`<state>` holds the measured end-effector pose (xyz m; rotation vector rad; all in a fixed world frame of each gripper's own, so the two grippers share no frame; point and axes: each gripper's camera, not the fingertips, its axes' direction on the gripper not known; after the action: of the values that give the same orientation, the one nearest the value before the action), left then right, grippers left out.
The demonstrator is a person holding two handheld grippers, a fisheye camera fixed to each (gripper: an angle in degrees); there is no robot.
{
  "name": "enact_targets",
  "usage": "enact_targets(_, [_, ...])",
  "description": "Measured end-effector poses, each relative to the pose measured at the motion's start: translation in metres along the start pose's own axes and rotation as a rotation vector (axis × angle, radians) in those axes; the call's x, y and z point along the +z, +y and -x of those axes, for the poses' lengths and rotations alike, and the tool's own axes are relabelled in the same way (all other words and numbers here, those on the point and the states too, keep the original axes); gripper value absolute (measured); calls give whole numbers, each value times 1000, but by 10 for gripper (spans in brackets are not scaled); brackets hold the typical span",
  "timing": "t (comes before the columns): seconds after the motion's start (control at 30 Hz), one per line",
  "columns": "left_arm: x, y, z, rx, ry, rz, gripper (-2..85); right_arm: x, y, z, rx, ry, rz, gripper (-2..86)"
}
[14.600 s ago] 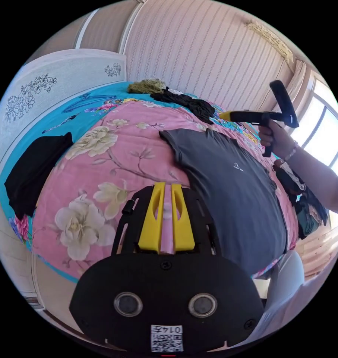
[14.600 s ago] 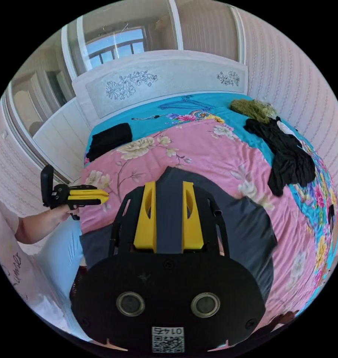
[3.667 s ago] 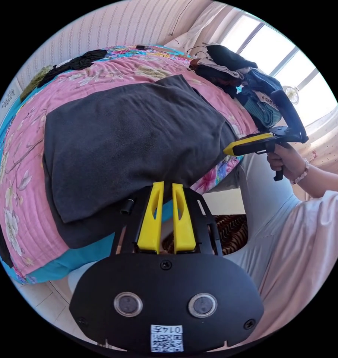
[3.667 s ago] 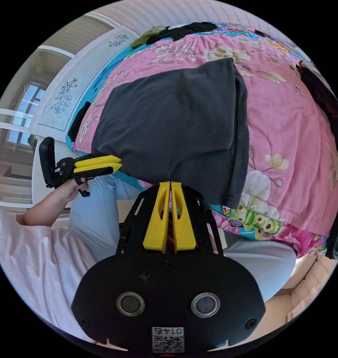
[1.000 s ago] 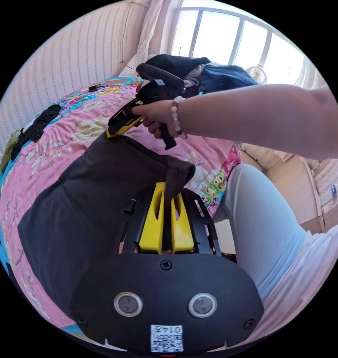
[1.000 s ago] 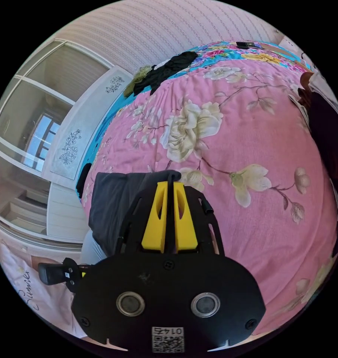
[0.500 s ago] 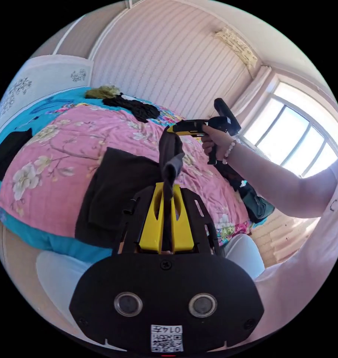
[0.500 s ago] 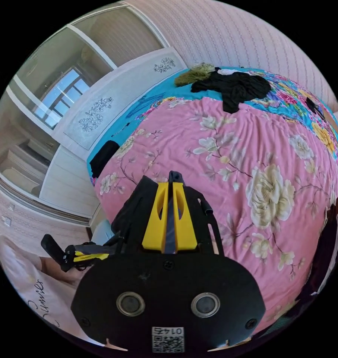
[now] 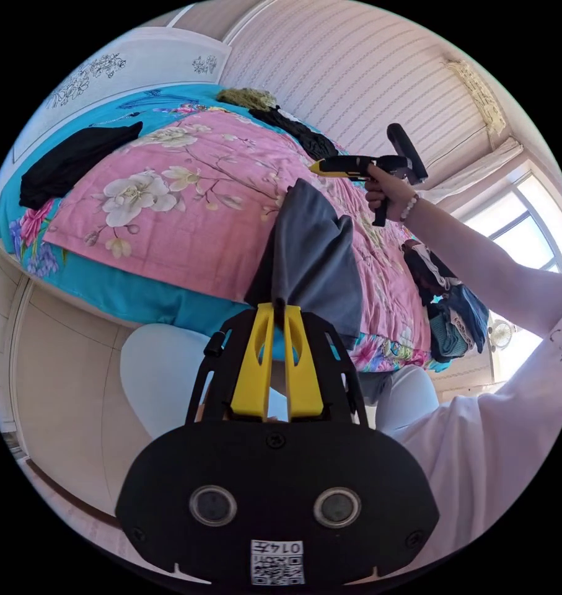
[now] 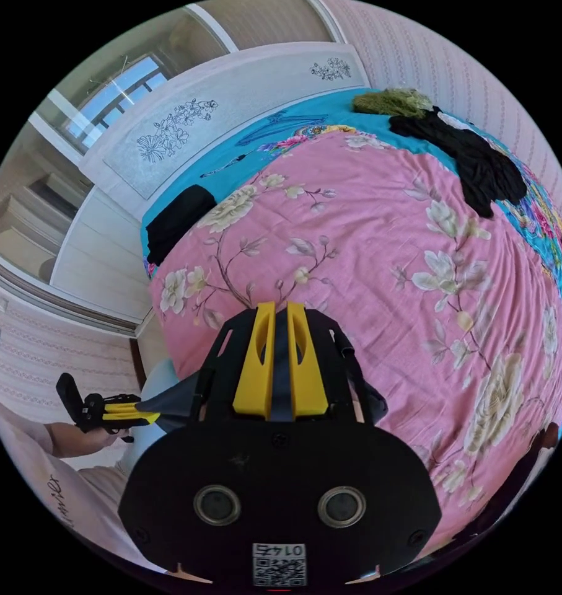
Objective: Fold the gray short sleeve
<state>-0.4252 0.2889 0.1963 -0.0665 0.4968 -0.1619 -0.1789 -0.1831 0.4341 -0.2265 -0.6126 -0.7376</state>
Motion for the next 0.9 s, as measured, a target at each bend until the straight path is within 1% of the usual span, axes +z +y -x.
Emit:
enact_targets(0.07, [-9, -1, 6, -5, 17, -12, 25, 4, -13, 11, -95, 58, 25, 68])
enact_targets(0.13, [-20, -1, 14, -18, 17, -23, 30, 16, -30, 21, -185, 100, 97, 90])
enact_targets(0.3, [-31, 0, 20, 21, -98, -20, 29, 51, -66, 25, -220, 113, 234, 119])
enact_targets(0.37, [-28, -5, 20, 31, -106, -21, 33, 64, -80, 26, -222, 98, 274, 112])
enact_targets(0.4, [-23, -11, 18, 50, -98, -20, 38, 70, -90, 29, -234, 63, 308, 94])
enact_targets(0.43, [-18, -18, 14, 78, -108, -6, 42, 71, -99, 34, -249, 71, 312, 69])
enact_targets(0.5, [-8, -29, 8, 120, -131, 16, 48, 66, -111, 45, -297, 100, 263, 44])
enact_targets(0.6, [6, -42, 6, 151, -115, 19, 60, 63, -125, 59, -371, 125, 228, 44])
enact_targets(0.67, [16, -46, 9, 142, -124, 47, 70, 67, -133, 56, -362, 132, 249, 63])
enact_targets(0.73, [19, -47, 8, 123, -150, 71, 96, 81, -143, 46, -316, 77, 351, 101])
enact_targets(0.8, [22, -48, 5, 111, -135, 100, 112, 91, -145, 42, -297, 31, 407, 103])
enact_targets(0.87, [30, -48, 2, 110, -108, 150, 118, 89, -147, 43, -311, 5, 404, 89])
enact_targets(0.9, [37, -49, -1, 115, -126, 190, 118, 87, -149, 44, -307, -11, 411, 73])
